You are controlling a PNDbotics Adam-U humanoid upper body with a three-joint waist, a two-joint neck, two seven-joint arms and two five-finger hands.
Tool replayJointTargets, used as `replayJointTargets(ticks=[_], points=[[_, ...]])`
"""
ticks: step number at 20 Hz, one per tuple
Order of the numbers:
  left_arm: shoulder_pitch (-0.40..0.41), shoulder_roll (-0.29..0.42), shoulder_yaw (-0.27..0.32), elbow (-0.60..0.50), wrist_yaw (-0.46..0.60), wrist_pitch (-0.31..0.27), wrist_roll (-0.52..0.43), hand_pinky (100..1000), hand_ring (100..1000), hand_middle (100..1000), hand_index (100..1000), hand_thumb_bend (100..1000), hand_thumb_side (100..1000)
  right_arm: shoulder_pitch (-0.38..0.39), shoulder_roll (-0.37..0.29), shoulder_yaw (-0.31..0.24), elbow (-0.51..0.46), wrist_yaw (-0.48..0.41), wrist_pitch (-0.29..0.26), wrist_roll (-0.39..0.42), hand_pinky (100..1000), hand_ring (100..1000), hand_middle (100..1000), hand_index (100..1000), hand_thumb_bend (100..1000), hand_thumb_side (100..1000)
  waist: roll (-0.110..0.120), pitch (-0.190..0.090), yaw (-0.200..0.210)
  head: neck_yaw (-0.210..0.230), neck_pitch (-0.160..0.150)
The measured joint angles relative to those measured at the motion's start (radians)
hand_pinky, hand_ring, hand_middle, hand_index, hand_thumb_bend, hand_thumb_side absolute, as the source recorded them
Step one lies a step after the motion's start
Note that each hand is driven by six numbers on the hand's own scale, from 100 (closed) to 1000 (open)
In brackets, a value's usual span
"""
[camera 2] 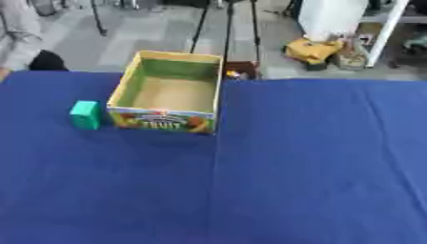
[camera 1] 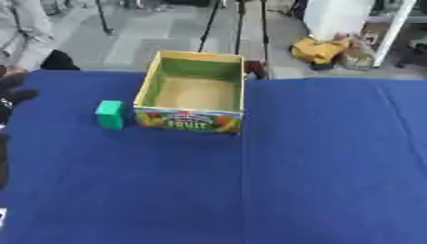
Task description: Pick up objects on the table and place them in the box.
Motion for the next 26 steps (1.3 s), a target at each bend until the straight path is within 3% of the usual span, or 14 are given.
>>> replayJointTargets(ticks=[9,18,26], points=[[0.036,0.031,0.016,0.000,-0.021,-0.022,0.015,809,855,846,998,100,927,0.000,0.000,0.000,0.000,0.000,0.000,0.002,838,896,684,840,100,1000,0.003,0.001,0.000,0.000,0.000],[0.131,0.229,0.066,0.000,-0.146,-0.051,0.078,800,852,890,1000,100,811,0.001,-0.012,0.000,0.000,-0.001,0.002,0.004,839,896,683,841,100,1000,0.015,-0.003,0.000,-0.007,0.000],[0.178,0.417,0.077,0.000,-0.265,0.020,0.067,802,868,916,1000,100,792,0.008,-0.018,0.000,0.000,-0.001,0.002,0.008,840,895,682,841,100,1000,0.017,-0.003,-0.001,-0.007,0.000]])
